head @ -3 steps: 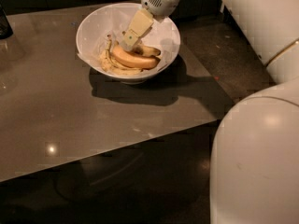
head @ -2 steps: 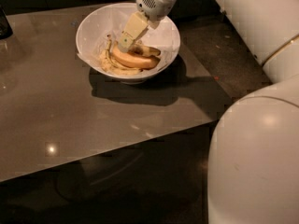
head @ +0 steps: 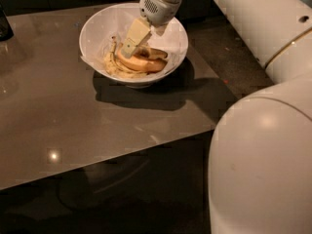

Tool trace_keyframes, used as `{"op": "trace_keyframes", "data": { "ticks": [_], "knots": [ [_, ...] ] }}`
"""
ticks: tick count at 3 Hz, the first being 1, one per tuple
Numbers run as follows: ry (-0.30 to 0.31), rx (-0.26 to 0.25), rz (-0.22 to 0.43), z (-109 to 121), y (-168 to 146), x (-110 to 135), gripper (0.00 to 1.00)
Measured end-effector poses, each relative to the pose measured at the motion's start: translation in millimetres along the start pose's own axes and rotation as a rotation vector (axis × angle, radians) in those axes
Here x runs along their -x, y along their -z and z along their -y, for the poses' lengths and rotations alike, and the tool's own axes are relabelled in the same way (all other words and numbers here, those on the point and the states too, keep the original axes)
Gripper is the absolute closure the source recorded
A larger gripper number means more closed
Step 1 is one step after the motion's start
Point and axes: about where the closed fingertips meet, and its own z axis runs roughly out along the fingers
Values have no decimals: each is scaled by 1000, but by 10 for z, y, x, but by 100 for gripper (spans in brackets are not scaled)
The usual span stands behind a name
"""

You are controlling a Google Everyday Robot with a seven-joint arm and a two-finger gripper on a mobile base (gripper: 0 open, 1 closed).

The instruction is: Pick banana from white bowl

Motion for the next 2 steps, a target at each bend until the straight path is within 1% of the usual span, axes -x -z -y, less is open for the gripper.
{"op": "trace_keyframes", "data": {
  "ticks": [2],
  "knots": [
    [-78,19,-42,190,-196,-225,16]
  ]
}}
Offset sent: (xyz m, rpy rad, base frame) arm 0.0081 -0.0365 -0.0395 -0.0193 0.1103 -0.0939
